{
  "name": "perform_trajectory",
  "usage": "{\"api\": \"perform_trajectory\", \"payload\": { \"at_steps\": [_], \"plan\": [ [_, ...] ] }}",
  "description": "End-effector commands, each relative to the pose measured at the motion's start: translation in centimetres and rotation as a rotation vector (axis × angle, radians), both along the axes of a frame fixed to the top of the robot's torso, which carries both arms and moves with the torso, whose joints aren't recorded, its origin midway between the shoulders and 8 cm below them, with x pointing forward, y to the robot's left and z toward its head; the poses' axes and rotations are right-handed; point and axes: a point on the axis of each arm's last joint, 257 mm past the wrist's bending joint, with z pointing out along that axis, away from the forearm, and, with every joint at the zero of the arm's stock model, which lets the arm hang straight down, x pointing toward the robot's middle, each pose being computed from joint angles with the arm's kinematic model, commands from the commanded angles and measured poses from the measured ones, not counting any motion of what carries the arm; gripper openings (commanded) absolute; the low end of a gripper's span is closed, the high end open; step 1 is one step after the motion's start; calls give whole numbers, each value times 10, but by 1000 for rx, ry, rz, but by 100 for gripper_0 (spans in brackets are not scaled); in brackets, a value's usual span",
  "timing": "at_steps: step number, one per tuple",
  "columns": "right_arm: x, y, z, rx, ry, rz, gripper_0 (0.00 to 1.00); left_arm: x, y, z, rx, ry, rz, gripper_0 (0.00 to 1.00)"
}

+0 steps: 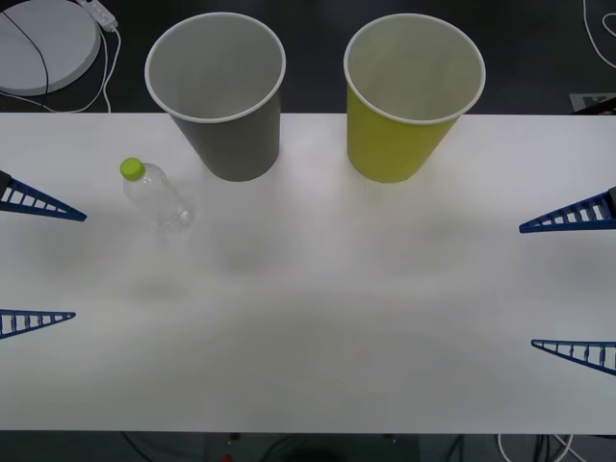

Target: Put the can into the green bin and the plastic bottle into the gray bin

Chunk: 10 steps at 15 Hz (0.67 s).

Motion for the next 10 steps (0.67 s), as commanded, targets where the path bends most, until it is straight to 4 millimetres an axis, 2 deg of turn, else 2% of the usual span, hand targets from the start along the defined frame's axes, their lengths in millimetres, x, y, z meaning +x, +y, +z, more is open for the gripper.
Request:
{"api": "perform_trajectory", "payload": {
  "at_steps": [1, 3, 4, 10],
  "plan": [
    [0, 0, 0, 0, 0, 0, 100, 0, 0, 0, 0, 0, 0, 100],
    [0, 0, 0, 0, 0, 0, 100, 0, 0, 0, 0, 0, 0, 100],
    [0, 0, 0, 0, 0, 0, 100, -7, 2, -14, -5, 48, 6, 100],
    [0, 0, 0, 0, 0, 0, 100, -2, 9, -8, -47, 71, 21, 100]
  ]
}}
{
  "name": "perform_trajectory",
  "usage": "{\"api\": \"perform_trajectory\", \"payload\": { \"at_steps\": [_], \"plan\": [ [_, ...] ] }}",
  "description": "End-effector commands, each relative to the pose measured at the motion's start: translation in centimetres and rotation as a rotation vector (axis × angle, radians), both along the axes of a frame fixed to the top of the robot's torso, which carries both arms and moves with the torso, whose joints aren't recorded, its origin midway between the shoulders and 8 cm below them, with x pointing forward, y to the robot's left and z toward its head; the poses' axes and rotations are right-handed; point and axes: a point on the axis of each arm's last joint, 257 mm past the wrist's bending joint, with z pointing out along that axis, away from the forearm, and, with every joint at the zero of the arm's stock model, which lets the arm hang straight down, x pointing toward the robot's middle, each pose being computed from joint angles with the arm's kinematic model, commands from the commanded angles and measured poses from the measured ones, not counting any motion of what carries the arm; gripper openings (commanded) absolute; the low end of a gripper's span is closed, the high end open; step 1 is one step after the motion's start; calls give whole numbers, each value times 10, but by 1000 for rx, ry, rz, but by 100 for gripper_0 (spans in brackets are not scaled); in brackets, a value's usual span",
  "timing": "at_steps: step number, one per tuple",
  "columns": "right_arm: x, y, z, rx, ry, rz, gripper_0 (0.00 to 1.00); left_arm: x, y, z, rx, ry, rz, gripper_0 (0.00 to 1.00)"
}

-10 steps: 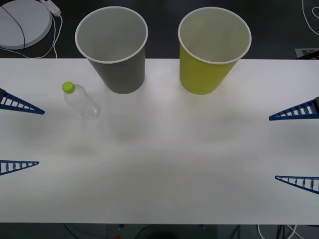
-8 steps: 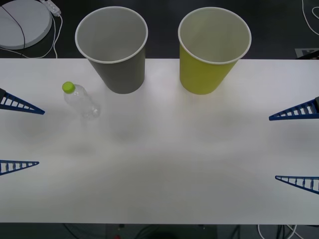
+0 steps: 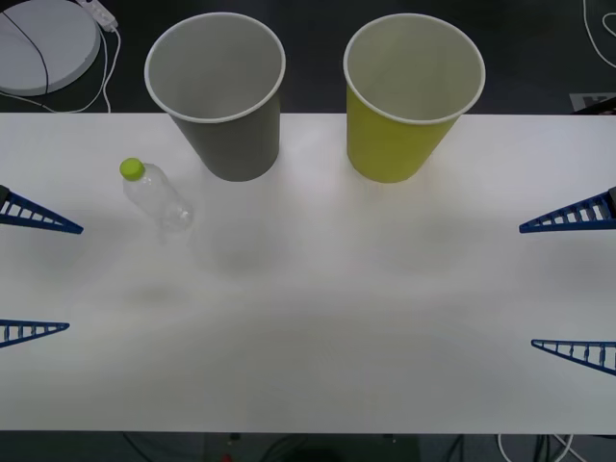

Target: Put the can into the green bin and the plastic bottle into the gray bin

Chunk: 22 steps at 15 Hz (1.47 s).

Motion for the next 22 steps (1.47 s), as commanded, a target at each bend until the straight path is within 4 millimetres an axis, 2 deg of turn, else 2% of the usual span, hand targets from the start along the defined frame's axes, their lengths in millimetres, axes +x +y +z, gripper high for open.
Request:
{"api": "perform_trajectory", "payload": {
  "at_steps": [1, 7, 18, 22],
  "plan": [
    [0, 0, 0, 0, 0, 0, 100, 6, 3, 1, -33, 3, 15, 100],
    [0, 0, 0, 0, 0, 0, 100, 20, 21, -13, -109, -59, 63, 100],
    [0, 0, 0, 0, 0, 0, 100, 39, 58, -38, -206, -76, 362, 100],
    [0, 0, 0, 0, 0, 0, 100, 44, 64, -48, -242, -105, 427, 100]
  ]
}}
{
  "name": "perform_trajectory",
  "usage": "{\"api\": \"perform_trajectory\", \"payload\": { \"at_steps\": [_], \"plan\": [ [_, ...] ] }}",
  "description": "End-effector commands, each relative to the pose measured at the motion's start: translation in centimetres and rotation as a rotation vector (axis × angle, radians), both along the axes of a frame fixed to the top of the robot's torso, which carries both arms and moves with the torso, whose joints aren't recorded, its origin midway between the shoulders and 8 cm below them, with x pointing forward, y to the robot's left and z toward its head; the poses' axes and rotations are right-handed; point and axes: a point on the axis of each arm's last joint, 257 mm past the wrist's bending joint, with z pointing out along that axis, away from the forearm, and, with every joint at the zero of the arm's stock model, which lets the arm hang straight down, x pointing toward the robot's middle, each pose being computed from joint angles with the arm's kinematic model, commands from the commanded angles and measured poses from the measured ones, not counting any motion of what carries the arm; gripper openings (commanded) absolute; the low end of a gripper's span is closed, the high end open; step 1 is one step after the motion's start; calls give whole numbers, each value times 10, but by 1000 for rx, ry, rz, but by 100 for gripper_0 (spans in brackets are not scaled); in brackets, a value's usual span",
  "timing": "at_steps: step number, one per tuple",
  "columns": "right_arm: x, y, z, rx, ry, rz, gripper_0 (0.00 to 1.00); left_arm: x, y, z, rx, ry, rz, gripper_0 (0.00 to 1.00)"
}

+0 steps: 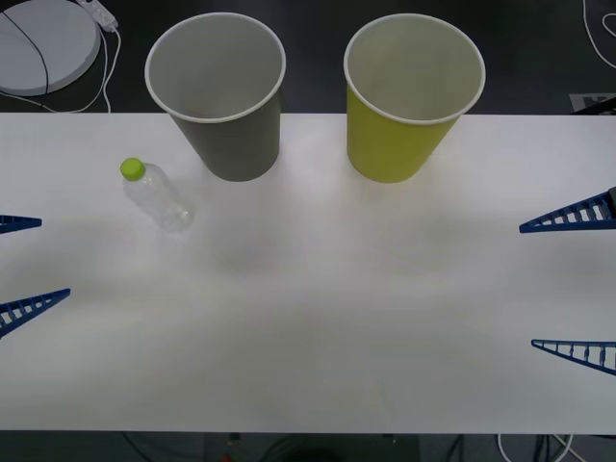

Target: Put the can into the green bin and the plastic bottle into the gray bin

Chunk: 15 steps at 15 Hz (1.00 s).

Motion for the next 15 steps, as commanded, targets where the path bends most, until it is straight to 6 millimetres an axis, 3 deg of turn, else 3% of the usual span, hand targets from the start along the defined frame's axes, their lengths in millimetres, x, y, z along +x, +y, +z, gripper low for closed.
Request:
{"api": "perform_trajectory", "payload": {
  "at_steps": [1, 6, 15],
  "plan": [
    [0, 0, 0, 0, 0, 0, 100, 4, 5, -9, 4, -24, 41, 100],
    [0, 0, 0, 0, 0, 0, 100, 16, 15, -17, 2, -67, 123, 100],
    [0, 0, 0, 0, 0, 0, 100, 49, 9, -38, -78, -109, 281, 100]
  ]
}}
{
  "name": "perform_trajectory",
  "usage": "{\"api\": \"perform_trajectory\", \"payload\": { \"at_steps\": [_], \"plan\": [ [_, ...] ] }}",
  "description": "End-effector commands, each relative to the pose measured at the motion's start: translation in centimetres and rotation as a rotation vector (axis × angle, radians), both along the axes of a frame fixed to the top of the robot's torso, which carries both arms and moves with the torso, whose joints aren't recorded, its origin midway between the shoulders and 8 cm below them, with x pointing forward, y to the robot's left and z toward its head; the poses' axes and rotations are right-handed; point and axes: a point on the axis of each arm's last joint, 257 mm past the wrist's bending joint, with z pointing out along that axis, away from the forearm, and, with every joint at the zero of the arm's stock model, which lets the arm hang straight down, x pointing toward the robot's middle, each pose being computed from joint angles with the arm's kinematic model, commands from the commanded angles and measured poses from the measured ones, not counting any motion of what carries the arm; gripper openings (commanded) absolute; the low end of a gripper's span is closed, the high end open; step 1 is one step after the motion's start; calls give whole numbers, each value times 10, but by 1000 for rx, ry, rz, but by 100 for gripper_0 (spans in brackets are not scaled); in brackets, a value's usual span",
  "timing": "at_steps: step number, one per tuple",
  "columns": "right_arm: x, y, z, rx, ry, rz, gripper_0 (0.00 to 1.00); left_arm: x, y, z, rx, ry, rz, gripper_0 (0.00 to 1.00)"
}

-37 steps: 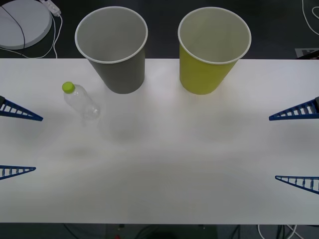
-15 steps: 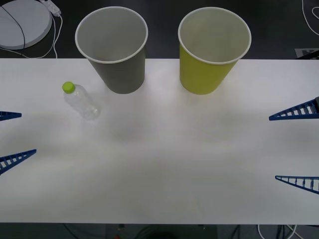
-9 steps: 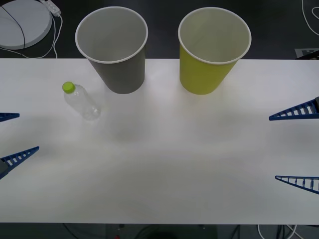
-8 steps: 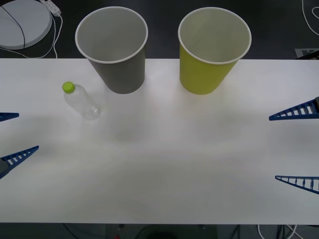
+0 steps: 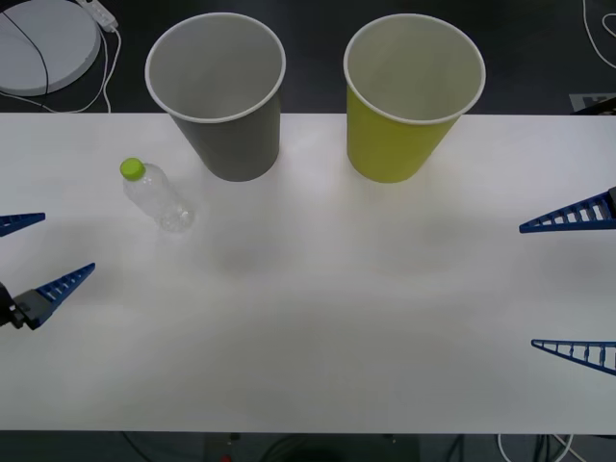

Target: Put the can into the green bin and the plastic bottle into the gray bin

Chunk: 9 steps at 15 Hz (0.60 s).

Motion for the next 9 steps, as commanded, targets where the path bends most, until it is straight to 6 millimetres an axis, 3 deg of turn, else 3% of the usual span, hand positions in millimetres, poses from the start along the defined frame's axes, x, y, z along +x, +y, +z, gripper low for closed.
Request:
{"api": "perform_trajectory", "payload": {
  "at_steps": [1, 9],
  "plan": [
    [0, 0, 0, 0, 0, 0, 100, 10, -5, -7, -10, -19, 33, 100],
    [0, 0, 0, 0, 0, 0, 100, 45, -31, -16, -35, -78, 108, 100]
  ]
}}
